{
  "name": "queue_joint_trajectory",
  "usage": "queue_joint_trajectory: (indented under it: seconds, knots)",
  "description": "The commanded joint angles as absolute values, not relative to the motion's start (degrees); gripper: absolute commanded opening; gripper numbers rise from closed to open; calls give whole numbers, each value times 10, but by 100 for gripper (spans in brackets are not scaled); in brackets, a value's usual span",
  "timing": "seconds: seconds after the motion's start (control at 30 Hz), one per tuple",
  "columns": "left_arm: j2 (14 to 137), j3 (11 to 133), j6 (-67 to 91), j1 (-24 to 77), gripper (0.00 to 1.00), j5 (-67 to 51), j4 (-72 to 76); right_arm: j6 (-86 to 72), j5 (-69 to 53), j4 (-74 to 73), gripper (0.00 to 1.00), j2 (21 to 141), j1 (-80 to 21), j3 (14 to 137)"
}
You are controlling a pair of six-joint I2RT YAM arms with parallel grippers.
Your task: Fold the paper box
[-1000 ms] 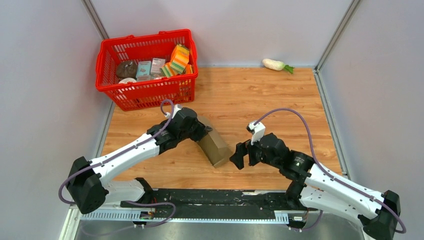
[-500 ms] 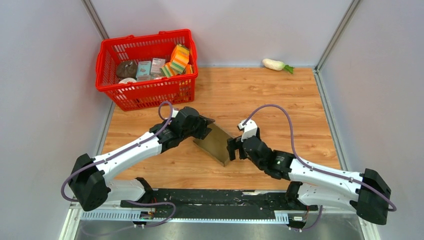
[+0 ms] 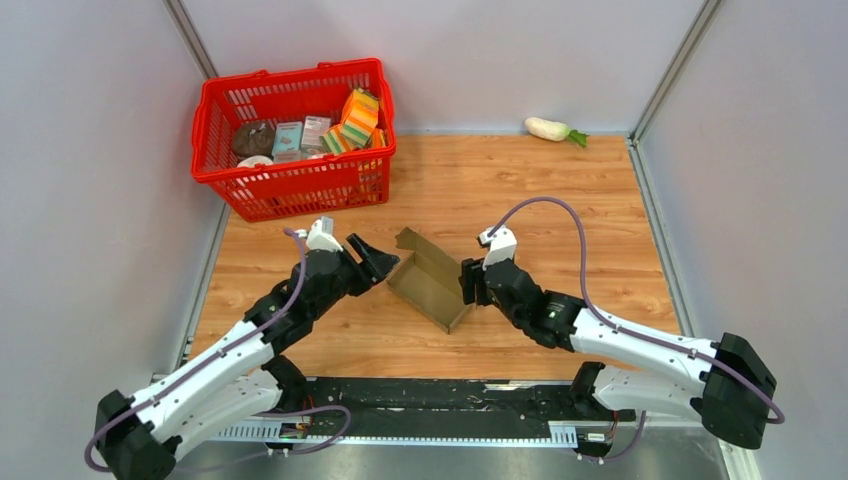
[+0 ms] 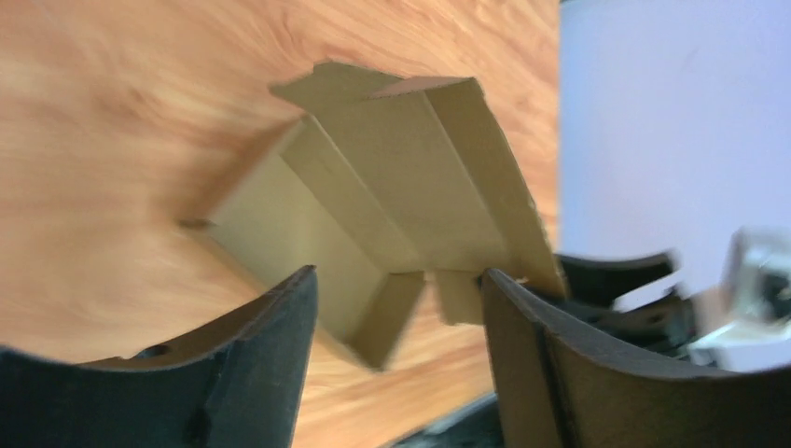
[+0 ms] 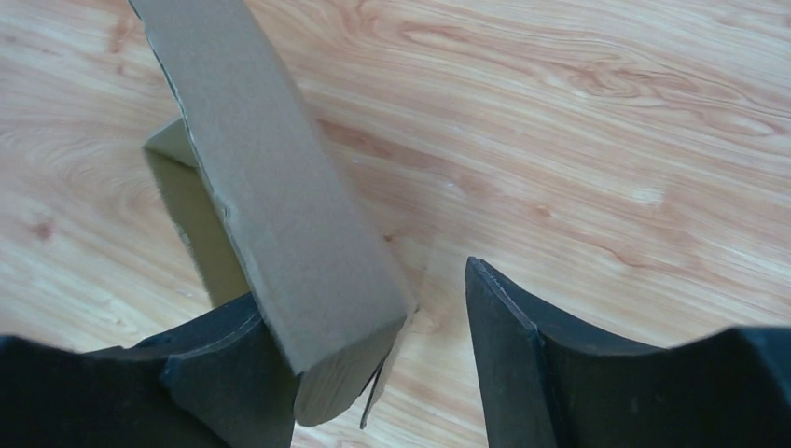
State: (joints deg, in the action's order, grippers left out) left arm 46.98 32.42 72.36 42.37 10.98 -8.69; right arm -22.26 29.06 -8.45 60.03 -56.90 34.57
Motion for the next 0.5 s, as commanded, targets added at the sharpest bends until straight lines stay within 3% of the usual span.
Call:
queue_joint_trajectory:
  seconds: [0.0,0.2,0.47]
  knots:
    - [411,325,371,403,80,105,-115,-191,205,-27,62,600,-563,336]
    - [518,376,202,307,82,-54,-141,-180,157,-25,41,626,-513,350]
    - [703,410,144,294,82,-95,40,-156,95,-62,33,681,-462,409]
